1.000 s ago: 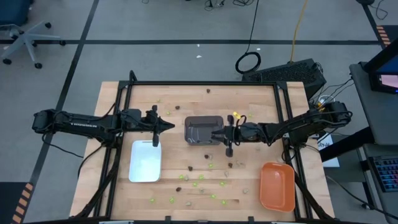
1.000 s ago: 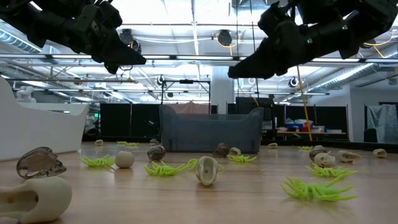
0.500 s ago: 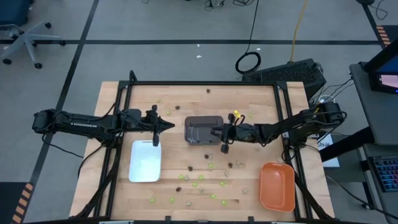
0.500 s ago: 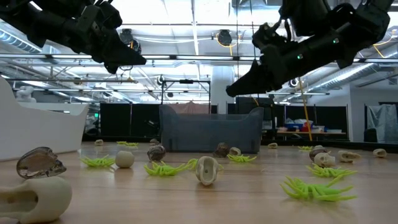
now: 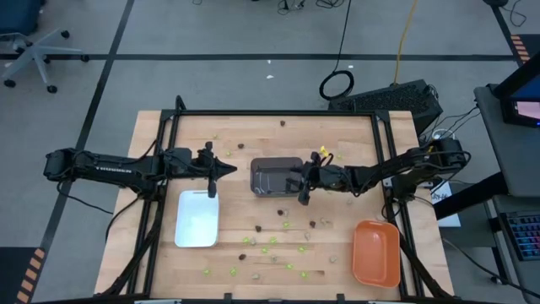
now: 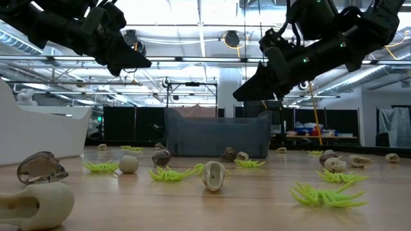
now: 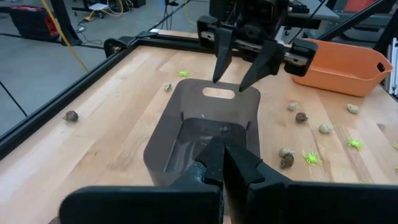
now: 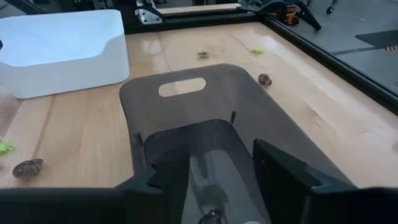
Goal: Sort Halloween decoration
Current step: Put the black skull toy into the black bin
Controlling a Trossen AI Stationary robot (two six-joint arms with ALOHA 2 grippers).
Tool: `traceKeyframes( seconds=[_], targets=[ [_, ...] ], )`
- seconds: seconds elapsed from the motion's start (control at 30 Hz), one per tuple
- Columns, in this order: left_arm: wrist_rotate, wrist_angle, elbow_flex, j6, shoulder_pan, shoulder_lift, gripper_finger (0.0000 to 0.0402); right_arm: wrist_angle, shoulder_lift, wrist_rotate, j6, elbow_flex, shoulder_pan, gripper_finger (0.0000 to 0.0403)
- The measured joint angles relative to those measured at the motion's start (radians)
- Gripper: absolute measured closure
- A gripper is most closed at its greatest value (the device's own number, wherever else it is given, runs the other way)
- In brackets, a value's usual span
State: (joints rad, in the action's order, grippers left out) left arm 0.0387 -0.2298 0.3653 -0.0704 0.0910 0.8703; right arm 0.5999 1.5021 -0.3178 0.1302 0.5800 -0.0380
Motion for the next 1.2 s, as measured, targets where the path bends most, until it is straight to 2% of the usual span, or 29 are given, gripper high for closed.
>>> traceKeyframes(
  seconds=[0.2, 0.57, 0.73, 0.9, 1.07, 1.2],
  targets=[
    [0.000, 0.000, 0.000, 0.006, 0.000, 0.000, 0.0401, -0.001, -0.009, -0.001, -0.049, 0.018, 0.000, 0.0193],
    [0.010, 0.017, 0.000, 0.008, 0.000, 0.000, 0.0401, -0.021, -0.050, -0.004, -0.199, 0.049, -0.048, 0.0189],
    [0.075, 0.015, 0.000, 0.055, 0.000, 0.000, 0.0401, -0.048, -0.073, -0.116, -0.252, 0.049, -0.049, 0.0189],
    [0.190, 0.011, 0.000, 0.145, 0.005, 0.000, 0.0401, -0.037, -0.082, -0.228, -0.329, 0.048, -0.049, 0.0189],
    [0.222, 0.011, 0.002, 0.139, 0.109, 0.000, 0.0399, 0.052, -0.082, -0.312, -0.350, 0.048, -0.030, 0.0189],
    [0.147, 0.027, 0.002, 0.132, 0.233, 0.000, 0.0374, 0.120, -0.076, -0.309, -0.320, 0.048, -0.004, 0.0189]
  ],
)
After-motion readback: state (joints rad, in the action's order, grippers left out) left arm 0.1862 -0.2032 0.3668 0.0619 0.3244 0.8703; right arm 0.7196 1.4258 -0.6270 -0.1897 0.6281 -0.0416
